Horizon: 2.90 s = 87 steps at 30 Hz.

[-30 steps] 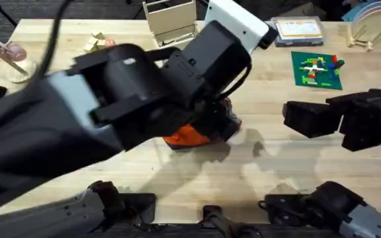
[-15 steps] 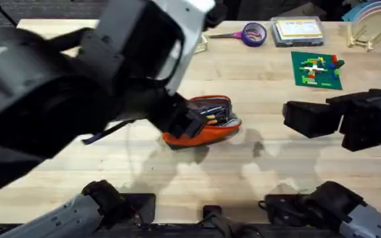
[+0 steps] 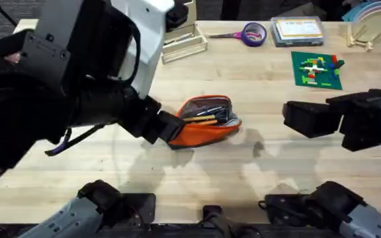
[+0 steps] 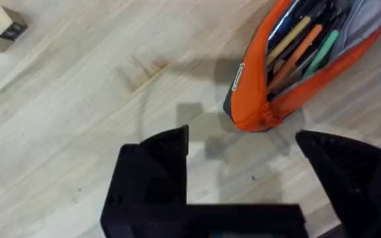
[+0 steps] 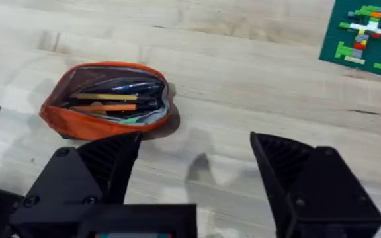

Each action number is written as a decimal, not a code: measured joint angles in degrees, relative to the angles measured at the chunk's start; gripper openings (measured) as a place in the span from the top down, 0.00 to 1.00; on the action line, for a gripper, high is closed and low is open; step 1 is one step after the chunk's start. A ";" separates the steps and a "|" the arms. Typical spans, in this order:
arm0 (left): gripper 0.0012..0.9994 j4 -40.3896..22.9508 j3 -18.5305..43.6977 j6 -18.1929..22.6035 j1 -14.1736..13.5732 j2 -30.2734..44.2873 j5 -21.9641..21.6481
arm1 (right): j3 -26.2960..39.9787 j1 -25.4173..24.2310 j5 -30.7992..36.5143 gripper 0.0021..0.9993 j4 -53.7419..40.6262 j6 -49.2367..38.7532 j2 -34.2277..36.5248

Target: Unzip the bag, pick up the pens from the table one at a time and place them inside, then zip the bag closed.

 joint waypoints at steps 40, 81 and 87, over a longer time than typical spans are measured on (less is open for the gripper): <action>0.01 -6.45 0.02 48.51 37.56 -2.25 27.07 | 0.00 -0.01 -0.51 0.00 0.00 0.23 0.00; 0.01 -20.18 0.02 86.70 50.72 20.68 41.46 | 0.04 8.18 -29.86 0.00 7.76 5.96 15.05; 0.01 -18.91 0.02 87.85 50.72 20.68 39.16 | 0.04 13.77 -27.44 0.00 10.94 9.35 19.89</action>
